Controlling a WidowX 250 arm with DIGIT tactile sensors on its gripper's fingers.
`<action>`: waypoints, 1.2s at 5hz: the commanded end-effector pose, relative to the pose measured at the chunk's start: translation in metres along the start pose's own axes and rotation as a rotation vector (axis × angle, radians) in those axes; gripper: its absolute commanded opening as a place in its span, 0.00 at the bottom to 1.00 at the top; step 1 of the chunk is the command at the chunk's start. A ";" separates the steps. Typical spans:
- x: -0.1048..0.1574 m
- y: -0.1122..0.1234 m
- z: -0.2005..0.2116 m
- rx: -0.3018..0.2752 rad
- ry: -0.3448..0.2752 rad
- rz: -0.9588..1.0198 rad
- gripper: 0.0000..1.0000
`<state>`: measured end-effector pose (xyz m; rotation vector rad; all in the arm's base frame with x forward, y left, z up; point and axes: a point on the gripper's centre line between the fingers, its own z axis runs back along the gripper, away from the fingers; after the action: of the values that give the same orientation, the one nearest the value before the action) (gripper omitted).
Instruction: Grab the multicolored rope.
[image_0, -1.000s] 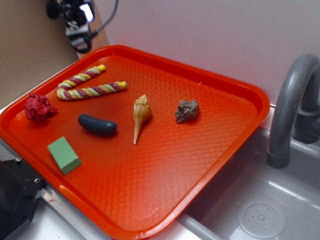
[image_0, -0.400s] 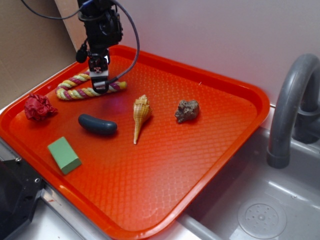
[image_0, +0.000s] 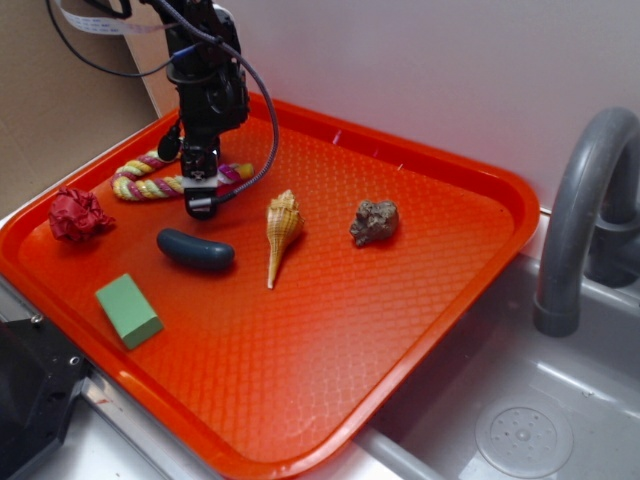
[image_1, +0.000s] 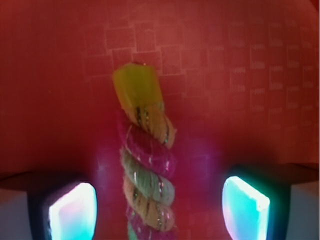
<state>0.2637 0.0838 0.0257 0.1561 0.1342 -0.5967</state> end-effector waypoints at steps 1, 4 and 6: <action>0.006 -0.018 -0.014 0.021 -0.011 -0.032 0.00; 0.004 -0.019 0.013 0.042 -0.201 -0.039 0.00; -0.005 -0.019 0.039 0.170 -0.228 0.032 0.00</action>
<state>0.2492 0.0707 0.0552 0.2333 -0.0978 -0.5733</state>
